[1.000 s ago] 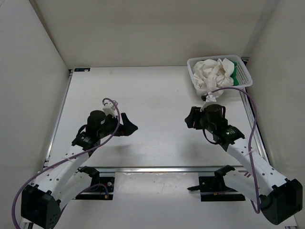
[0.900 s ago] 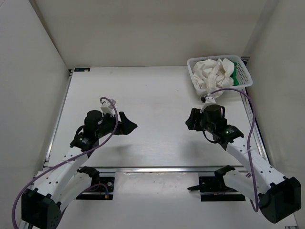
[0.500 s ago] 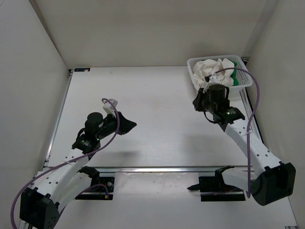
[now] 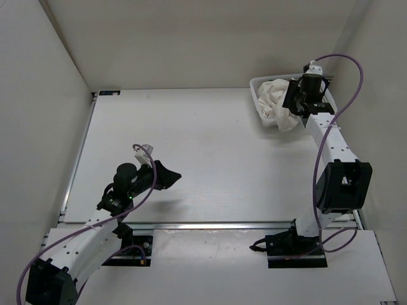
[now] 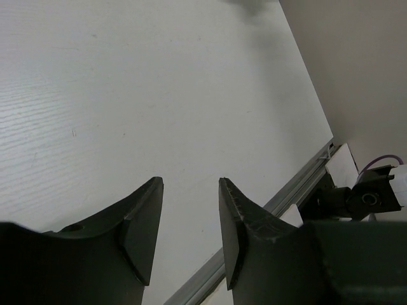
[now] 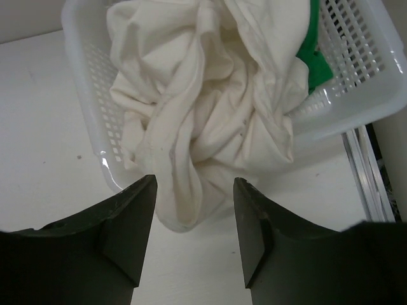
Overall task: Fold and stack the t-shirts
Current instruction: Grab crumpled tshirt from bin with the right arm
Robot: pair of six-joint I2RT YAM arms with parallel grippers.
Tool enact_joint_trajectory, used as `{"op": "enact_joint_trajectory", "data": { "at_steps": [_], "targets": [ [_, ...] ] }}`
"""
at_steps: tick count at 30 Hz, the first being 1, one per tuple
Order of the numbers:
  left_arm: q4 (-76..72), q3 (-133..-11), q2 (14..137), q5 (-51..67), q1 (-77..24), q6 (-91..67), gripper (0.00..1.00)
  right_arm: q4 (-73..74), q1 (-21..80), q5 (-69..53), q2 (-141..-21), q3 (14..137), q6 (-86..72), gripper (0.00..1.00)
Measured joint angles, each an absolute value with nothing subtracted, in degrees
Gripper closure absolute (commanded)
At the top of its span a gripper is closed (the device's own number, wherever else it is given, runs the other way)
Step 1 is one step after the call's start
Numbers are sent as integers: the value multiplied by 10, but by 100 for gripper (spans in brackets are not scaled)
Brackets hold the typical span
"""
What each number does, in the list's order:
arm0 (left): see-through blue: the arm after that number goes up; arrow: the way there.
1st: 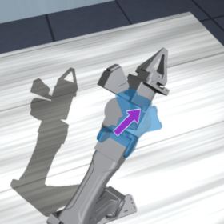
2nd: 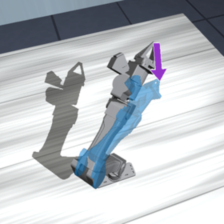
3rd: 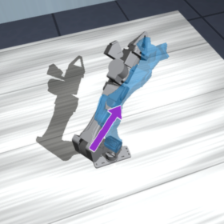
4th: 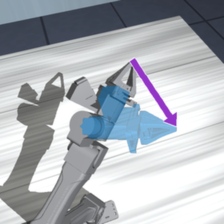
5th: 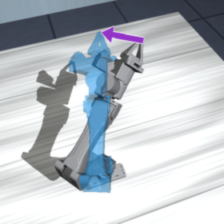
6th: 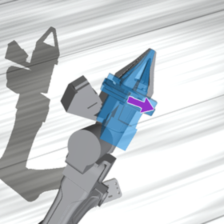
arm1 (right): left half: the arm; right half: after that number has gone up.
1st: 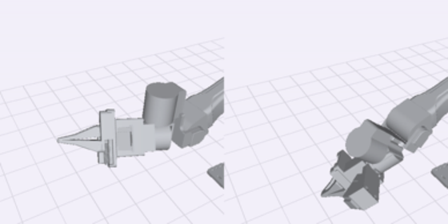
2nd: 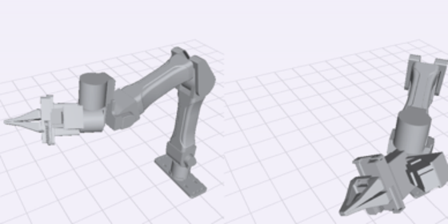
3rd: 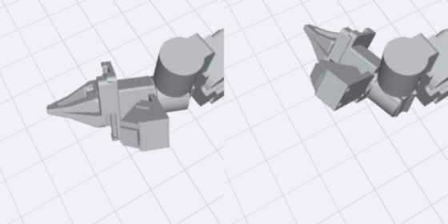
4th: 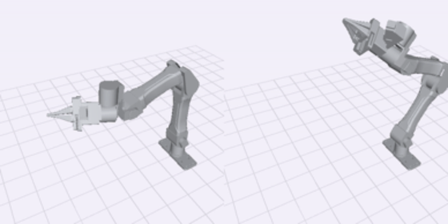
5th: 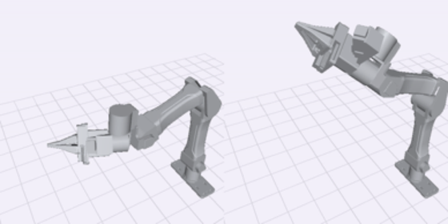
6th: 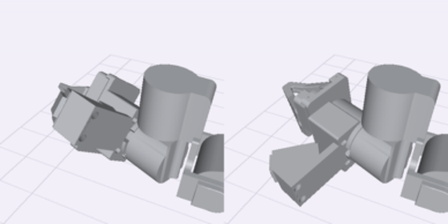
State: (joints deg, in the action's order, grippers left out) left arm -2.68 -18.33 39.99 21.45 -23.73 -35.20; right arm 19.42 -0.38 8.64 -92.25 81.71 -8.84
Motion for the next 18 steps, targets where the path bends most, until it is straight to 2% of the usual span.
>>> {"op": "enact_joint_trajectory", "data": {
  "at_steps": [14,15,16,17,18],
  "targets": [
    [-31,-156,393,215,-234,-363,49,198,-5,38,-992,829,-89,53],
    [-31,-156,393,215,-234,-363,49,198,-5,34,-995,829,-91,57],
    [-31,-156,393,215,-234,-365,49,198,-5,29,-1000,829,-93,65],
    [-31,-156,392,215,-234,-365,49,199,-5,24,-1003,829,-94,74],
    [-31,-156,393,215,-234,-365,50,201,-5,20,-1006,829,-97,89]
  ]
}}
